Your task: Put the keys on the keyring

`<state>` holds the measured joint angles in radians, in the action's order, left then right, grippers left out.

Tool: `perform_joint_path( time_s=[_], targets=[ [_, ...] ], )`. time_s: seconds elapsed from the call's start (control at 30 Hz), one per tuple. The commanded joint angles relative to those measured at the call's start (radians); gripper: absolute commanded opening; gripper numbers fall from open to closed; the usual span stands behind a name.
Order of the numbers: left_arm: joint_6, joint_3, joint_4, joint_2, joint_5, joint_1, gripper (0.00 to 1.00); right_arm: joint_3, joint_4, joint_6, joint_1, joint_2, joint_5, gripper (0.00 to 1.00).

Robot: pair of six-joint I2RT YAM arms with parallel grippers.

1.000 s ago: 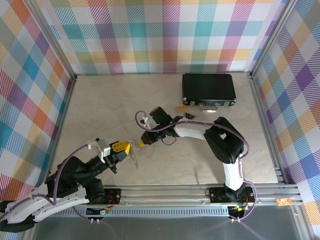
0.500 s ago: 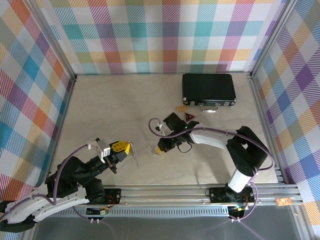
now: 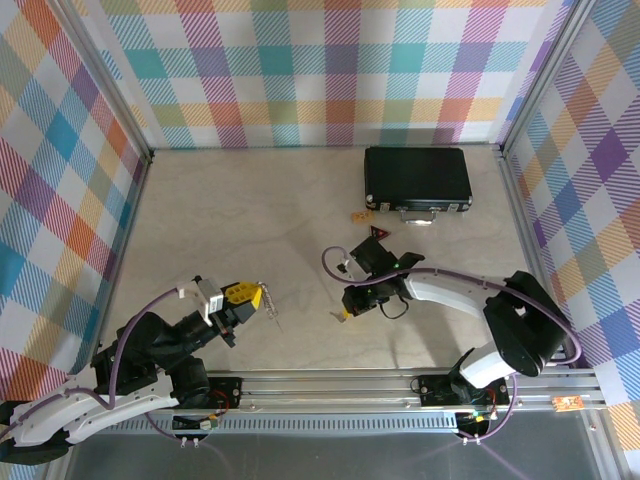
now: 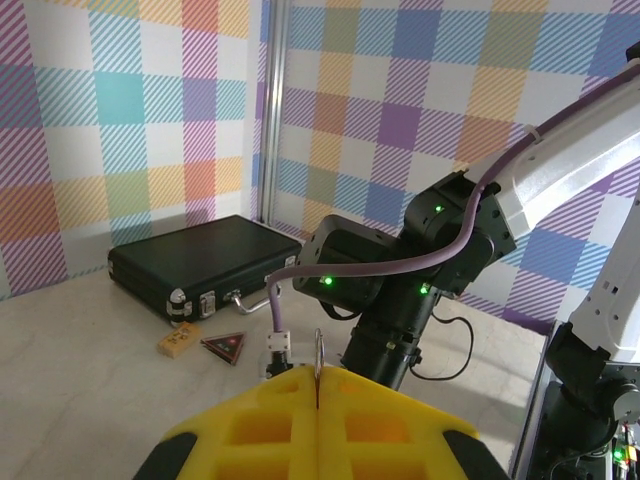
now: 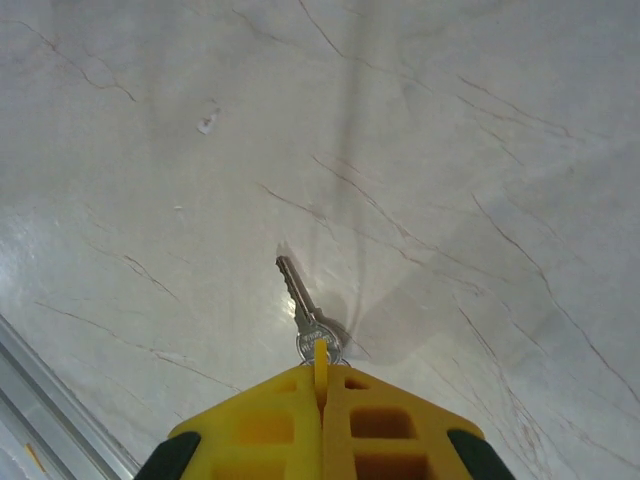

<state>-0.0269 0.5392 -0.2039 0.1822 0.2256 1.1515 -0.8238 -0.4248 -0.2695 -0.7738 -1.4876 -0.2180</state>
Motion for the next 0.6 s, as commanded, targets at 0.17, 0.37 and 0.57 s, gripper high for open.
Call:
perform_joint_path(
  time_s=[0.17, 0.37, 0.57],
  targets=[
    [-0.017, -0.007, 0.059, 0.000, -0.009, 0.009, 0.00, 0.050, -0.022, -0.038, 0.027, 0.069, 0.017, 0.00],
    [-0.019, -0.004, 0.060, 0.013, -0.010, 0.008, 0.00, 0.070, -0.018, -0.052, 0.048, 0.080, 0.019, 0.00],
    [-0.021, -0.004, 0.064, 0.017, -0.012, 0.008, 0.00, 0.068, -0.030, -0.056, 0.057, 0.088, 0.023, 0.08]
  ],
)
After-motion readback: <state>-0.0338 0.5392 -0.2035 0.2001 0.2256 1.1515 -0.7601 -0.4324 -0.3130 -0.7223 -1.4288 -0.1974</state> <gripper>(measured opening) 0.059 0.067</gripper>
